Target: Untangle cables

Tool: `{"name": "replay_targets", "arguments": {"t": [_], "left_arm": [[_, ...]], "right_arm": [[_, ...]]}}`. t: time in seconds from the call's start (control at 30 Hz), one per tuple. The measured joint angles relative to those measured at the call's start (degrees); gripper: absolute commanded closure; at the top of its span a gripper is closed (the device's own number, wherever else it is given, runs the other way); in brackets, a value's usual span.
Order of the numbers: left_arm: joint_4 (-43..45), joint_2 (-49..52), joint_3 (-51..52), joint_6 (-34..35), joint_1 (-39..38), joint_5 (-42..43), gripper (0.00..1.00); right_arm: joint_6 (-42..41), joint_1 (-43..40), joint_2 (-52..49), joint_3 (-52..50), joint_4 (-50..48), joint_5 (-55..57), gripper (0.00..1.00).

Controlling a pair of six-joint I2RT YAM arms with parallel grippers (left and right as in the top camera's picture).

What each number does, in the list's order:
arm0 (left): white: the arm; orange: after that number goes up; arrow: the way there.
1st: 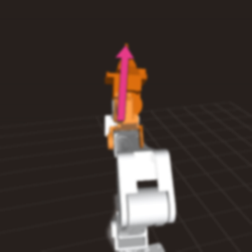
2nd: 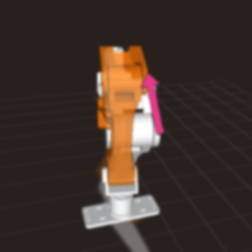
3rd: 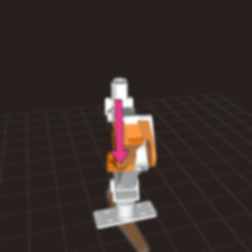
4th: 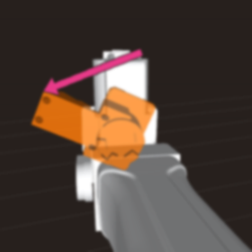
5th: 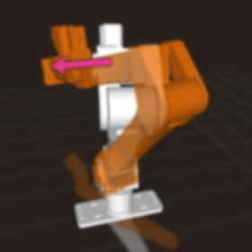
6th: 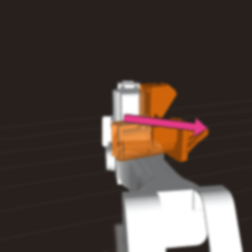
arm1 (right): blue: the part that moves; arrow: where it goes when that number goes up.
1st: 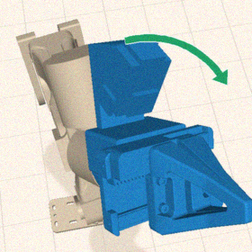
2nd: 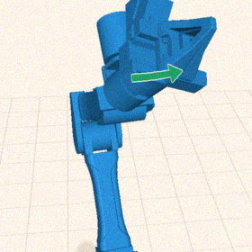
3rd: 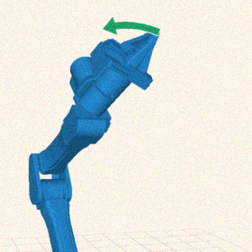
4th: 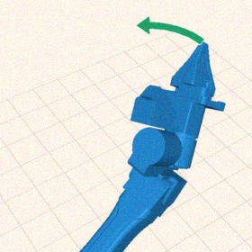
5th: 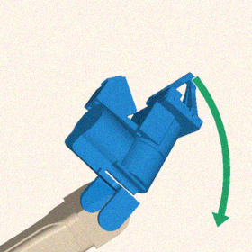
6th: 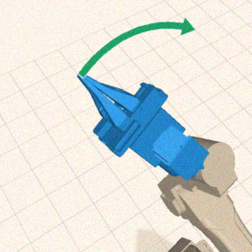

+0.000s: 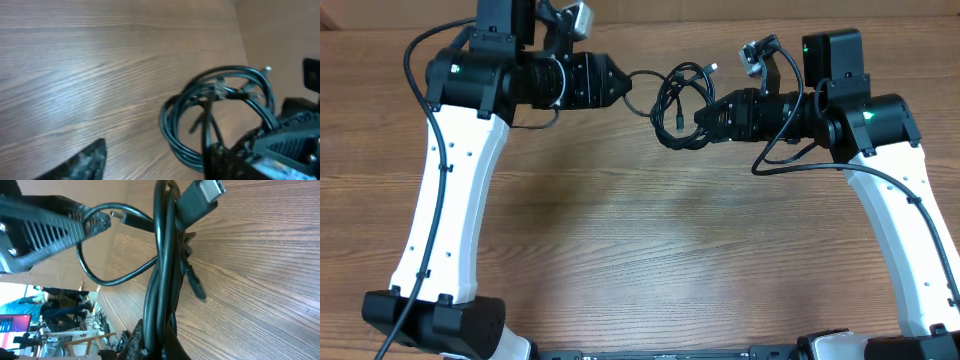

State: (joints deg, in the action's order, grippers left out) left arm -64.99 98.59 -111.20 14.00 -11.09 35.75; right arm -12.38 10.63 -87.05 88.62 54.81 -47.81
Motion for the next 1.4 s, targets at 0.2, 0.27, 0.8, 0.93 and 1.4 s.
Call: {"name": "replay_targets", "arguments": {"t": [0.2,0.27,0.8,0.93,1.4], "left_arm": [[-0.13,0.0,-0.07,-5.88,-3.52,3.17,0.41],[1.33,0.0,-0.09,-6.73,-3.5,5.99,0.48],[5.03,4.9,-0.17,1.68,-17.07,-11.13,0.96],[6.93,4.94,-0.2,4.35,-17.7,-13.14,0.08],[-10.32,5.79,-11.19,-0.98,-5.42,-1.97,0.32]], "right_arm": [[-0.04,0.0,0.0,0.0,-0.09,0.02,0.96],[-0.02,0.0,0.0,0.0,-0.13,0.02,0.96],[-4.61,-2.34,0.02,0.0,-9.44,-7.43,0.96],[-8.61,-2.34,0.02,0.0,-12.37,-14.84,0.96],[-10.1,-2.75,0.33,0.02,-12.07,-14.62,0.96]]}}
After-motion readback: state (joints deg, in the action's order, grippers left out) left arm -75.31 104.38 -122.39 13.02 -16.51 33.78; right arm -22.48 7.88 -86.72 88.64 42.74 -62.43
